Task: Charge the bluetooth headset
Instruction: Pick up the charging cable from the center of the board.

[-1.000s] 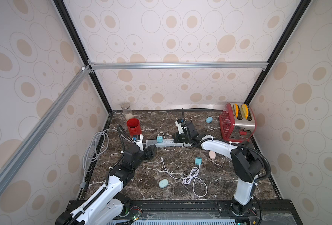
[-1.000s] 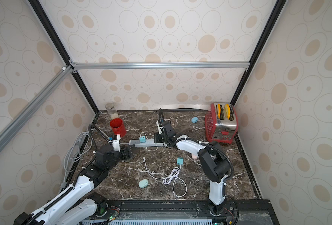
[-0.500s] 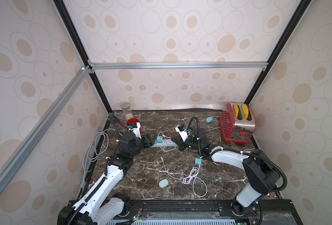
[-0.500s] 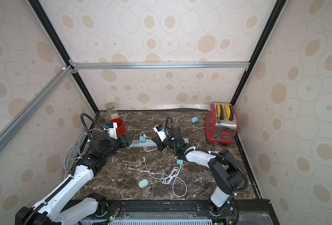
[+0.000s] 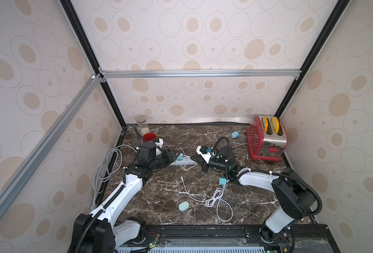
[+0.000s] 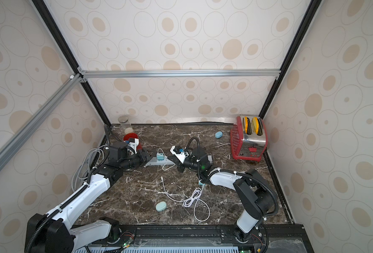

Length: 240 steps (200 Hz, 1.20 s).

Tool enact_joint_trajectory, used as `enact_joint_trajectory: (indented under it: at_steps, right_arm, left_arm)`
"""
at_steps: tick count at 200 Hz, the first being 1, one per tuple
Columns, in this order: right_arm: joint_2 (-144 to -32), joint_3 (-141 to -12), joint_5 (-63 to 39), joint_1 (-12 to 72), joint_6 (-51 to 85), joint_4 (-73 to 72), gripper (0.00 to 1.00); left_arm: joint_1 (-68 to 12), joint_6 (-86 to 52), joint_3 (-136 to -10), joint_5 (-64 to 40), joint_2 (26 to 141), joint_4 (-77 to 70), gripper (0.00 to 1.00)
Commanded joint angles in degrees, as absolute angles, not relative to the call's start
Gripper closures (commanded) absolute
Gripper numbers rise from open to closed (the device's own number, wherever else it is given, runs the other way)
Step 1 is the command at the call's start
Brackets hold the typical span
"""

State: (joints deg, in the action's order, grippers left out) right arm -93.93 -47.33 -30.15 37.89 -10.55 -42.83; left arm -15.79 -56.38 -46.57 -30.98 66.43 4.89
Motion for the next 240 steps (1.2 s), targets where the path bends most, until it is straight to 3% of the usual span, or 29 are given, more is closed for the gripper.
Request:
enact_joint_trajectory:
  at_steps: [1,82,146,240]
  right_arm:
    - [-94.1,-47.9,-32.4,38.3,-12.8,-46.6,1.0]
    - [-94.9,-47.9,-33.8,38.3,-10.4,-49.5,1.0]
    - [-95.6,-47.8,-35.2,38.3,-5.5,-53.6,1.0]
    - [-97.6,-48.6,-36.4,38.3,0.7,-55.4,1.0]
  left_arm:
    - [-15.6,-58.8,-49.4,-32.9,66.9,6.1,0.5]
    - [-15.5,-63.5,-46.4,-36.2,69.0,-3.5,0.53]
    - [-15.6,-67.4,-42.6,-37.3,69.3,-14.8,0.62]
    - [-15.5,-68.8,-38.4,-37.3,67.2,-26.0,0.86]
